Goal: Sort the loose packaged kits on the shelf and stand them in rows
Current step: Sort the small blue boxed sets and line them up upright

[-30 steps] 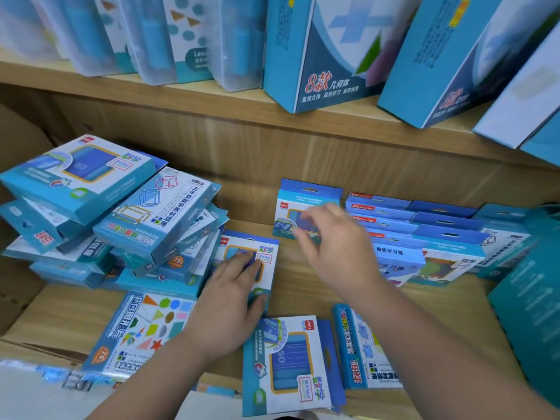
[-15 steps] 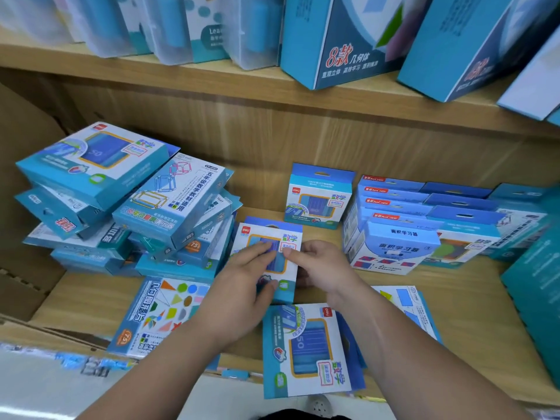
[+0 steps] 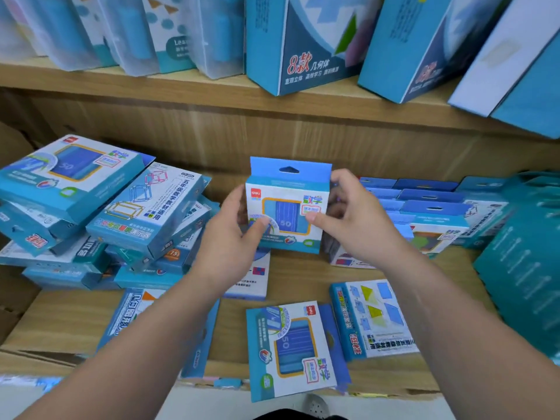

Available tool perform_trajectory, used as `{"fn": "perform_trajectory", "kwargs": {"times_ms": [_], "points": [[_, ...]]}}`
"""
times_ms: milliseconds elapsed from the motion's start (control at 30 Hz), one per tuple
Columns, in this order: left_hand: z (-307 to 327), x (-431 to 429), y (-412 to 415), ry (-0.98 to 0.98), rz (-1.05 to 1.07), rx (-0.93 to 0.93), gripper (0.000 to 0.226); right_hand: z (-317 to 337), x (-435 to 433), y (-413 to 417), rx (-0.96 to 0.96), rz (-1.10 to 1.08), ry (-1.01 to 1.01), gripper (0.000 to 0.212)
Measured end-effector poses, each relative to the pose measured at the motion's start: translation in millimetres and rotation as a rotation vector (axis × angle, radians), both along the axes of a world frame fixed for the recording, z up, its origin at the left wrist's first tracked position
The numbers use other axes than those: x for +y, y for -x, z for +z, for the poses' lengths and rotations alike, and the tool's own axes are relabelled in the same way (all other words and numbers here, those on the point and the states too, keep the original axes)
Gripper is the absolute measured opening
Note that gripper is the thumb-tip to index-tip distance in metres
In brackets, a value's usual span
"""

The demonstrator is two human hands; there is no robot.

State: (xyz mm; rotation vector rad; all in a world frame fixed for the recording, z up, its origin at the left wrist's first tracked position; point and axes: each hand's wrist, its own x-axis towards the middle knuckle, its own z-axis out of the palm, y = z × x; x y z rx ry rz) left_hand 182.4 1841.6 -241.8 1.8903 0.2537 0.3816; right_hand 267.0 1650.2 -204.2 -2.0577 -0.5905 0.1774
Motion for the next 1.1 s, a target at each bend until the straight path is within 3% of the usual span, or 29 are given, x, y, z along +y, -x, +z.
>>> {"fn": "perform_trajectory", "kwargs": {"times_ms": [67,233,333,567,700,967,1033,1100], "points": [[4.5,0.8,-12.8,0.018,0.020,0.023,0.032,4.8,1.9,-7.4,-0.135,-0.055,0.078,0.037],[-0.1,3.0,-37.0,0.090,-0.055,0.067,0.032,15.8,-2.2,-24.7,-0.254,-0.098,0.146,0.042],[-8.7,3.0,-40.9,-0.176,-0.002,0.129,0.025,12.7,-7.8,-30.3,-0.281,-0.074,0.214,0.037],[-42.9,-6.6,-12.2,-0.911,-0.223,0.509,0.064,-5.7,-2.2,-39.7,-0.423,-0.137,0.324,0.039],[-48.3,-4.5,-6.6,-0.919,-0.243,0.481,0.076,-20.6,6.9,-42.4,-0.465,-0.184,0.365,0.047],[-57.1,-2.6,4.3,-0.957,-0.191,0.472,0.059,-29.2,10.7,-50.8,-0.616,-0.289,0.703,0.056],[-59.1,-3.2,10.7,-0.946,-0.152,0.431,0.046,-29.2,11.9,-43.5,-0.676,-0.331,0.667,0.058],[-62.2,-1.6,19.2,-0.961,-0.104,0.348,0.033,-31.0,14.7,-26.1,-0.778,-0.325,0.484,0.046]]}}
